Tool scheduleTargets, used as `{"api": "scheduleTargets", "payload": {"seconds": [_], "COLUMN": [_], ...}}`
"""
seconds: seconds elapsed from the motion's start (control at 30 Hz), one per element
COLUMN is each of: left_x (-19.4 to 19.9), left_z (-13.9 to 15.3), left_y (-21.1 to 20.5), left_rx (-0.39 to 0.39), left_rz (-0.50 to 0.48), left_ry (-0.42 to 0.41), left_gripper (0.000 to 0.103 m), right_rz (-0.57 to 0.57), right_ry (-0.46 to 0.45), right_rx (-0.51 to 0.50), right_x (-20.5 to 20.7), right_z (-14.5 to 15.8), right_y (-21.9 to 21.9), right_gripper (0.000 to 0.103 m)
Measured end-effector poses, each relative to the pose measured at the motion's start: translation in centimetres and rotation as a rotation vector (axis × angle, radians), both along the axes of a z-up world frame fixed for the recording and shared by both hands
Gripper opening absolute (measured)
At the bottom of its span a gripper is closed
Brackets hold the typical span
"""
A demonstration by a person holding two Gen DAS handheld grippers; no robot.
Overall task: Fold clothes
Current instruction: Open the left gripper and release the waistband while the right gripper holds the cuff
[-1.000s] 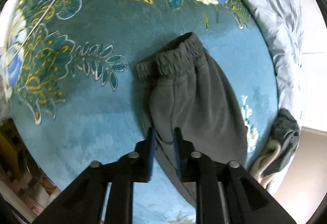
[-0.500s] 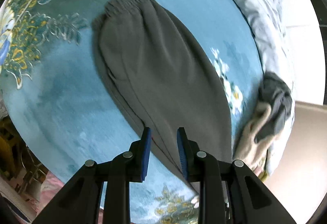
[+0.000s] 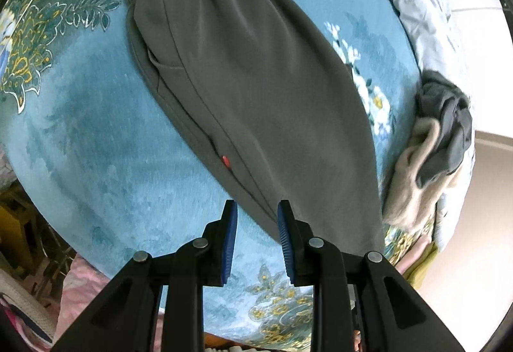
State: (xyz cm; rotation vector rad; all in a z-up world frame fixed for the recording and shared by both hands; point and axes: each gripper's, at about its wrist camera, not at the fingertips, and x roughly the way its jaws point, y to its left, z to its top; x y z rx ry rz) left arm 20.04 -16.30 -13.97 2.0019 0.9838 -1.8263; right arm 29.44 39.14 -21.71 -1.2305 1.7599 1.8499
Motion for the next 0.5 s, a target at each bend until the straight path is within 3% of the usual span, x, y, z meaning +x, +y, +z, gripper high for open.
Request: {"api": "scheduleTargets", "payload": {"seconds": [0.03,0.07,0.3,0.37,0.43,0.5], "left_x": [0.0,0.0,-0.6,-0.7,-0.6,-0.5], "left_z": [0.0,-0.1,0.5,0.8,0.7,0.7], "left_y": [0.1,0.3,1.3,1.4,1.5,1.4], "left_rx": [-0.001,0.000,-0.011,-0.013,-0.015,-0.014], "left_rz": [-0.003,-0.005,-0.039,-0.048,-0.054,-0.055], "left_ry": [-0.003,-0.003,0.010,0.019,0.023,0.025], "left_gripper": [0.026,0.026,0.027,0.027,0.027,0.027], "right_rz": [-0.004,-0.012,-0.093,-0.083,-0.075,-0.073], "right_ry": [-0.007,-0.014,0.040,0.044,0.035,0.045], "right_rx": [-0.005,-0.020,-0.117,-0.117,-0.111,-0.099], "right_x": [0.2,0.3,-0.9,-1.6,-2.1,-2.3], "right_z": [-0.2,-0.6,-2.5,-2.6,-2.5,-1.6], "right_y": [-0.1,-0.2,-1.0,-1.2,-1.2,-1.1], "right_gripper": [0.048,0.051,0.051,0.045,0.026,0.018]}}
